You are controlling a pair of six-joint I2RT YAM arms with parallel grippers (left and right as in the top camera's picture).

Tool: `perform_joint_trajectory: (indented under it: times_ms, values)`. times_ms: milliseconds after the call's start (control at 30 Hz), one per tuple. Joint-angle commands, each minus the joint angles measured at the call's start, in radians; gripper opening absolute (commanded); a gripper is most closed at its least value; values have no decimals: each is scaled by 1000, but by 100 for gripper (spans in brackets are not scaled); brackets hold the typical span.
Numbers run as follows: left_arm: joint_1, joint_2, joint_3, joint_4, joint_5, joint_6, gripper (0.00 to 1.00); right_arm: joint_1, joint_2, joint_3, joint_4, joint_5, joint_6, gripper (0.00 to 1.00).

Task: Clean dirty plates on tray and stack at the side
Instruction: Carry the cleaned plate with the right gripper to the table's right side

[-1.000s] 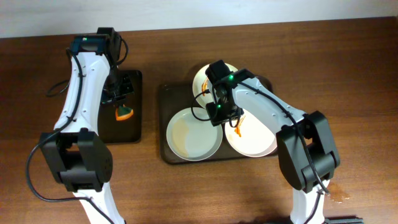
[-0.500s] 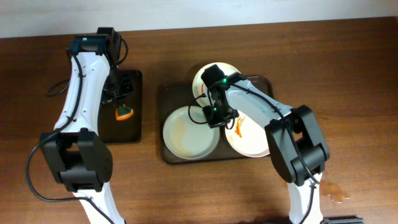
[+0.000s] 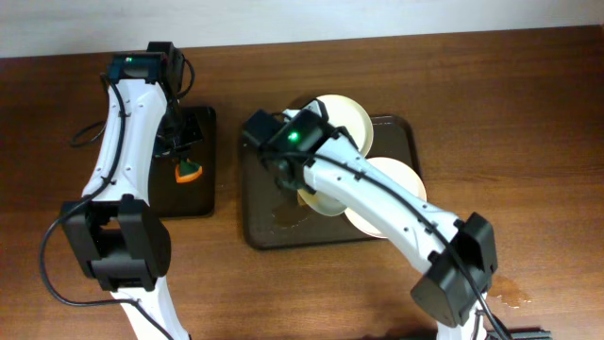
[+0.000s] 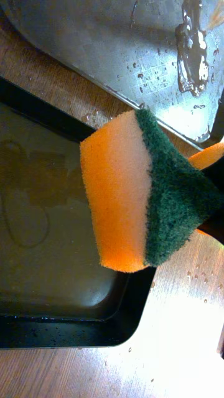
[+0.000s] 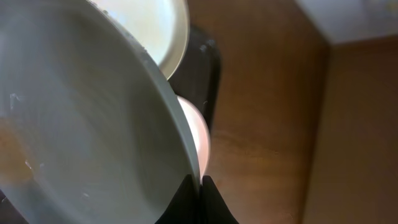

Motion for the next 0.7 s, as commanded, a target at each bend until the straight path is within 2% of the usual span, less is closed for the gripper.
perform_joint_trajectory:
  times_ms: [0,67,133,167,200,267,367,400,533,633,667]
  values:
    - [8,-30,-3,1,10,16,0,86,-22,76,-70,257,101,4]
    - [8,-30,-3,1,10,16,0,152,-22,86,-113,358,117,4]
    - [8,-30,-3,1,10,16,0,160,-22,86,-113,357,154,4]
    - [8,-30,-3,0,10,16,0,132,-22,86,-113,304,216,4]
    - [8,-30,-3,3,10,16,0,71,-22,89,-84,51,228,4]
    - [8,-30,-3,1,10,16,0,-65,-32,89,-28,-254,194,4]
    - [8,-30,-3,2,10,16,0,-323,-75,89,38,-689,-19,4]
    - [8,-30,-3,3,10,16,0,-455,-78,89,34,-833,-99,4]
    - [8,-30,-3,6,10,16,0,-861,-77,16,-1,-860,-204,4]
    - [8,-30,-3,19,10,16,0,-1117,-76,-159,164,-880,-201,4]
    - [8,-30,-3,18,10,16,0,-1160,-75,-211,219,-879,-199,4]
